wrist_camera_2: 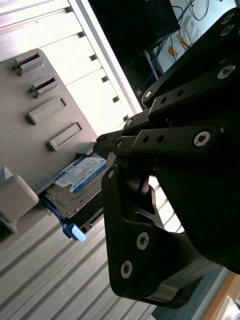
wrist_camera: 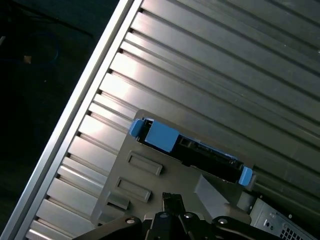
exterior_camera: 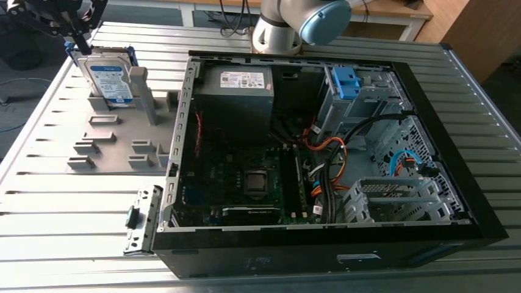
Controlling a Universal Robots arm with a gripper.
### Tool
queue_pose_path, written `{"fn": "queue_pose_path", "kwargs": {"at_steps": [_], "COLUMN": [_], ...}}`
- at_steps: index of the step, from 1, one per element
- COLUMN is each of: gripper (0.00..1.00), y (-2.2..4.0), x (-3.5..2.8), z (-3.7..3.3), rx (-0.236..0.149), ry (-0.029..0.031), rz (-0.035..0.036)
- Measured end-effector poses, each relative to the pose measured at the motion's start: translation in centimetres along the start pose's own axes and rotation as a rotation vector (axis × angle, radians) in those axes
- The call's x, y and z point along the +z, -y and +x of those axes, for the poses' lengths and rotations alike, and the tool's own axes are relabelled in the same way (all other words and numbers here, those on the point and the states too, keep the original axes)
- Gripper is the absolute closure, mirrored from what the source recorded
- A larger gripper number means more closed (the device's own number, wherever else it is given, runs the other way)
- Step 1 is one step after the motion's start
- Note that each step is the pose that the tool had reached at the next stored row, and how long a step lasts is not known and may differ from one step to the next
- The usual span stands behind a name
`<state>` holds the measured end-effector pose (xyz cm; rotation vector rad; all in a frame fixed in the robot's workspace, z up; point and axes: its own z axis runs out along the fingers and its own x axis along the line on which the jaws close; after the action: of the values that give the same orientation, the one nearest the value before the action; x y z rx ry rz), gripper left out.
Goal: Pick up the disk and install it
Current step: 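Pick up the disk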
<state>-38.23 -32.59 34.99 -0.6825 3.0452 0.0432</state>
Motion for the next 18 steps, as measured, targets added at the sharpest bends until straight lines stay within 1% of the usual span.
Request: {"fn": "queue_pose_path", "kwargs": {"at_steps": [18], "gripper": [0.89], "y": [0.00], "x": [0.00], "z": [0.00], "rx": [-0.039], "ry": [-0.0008], "rz": [-0.0010]}}
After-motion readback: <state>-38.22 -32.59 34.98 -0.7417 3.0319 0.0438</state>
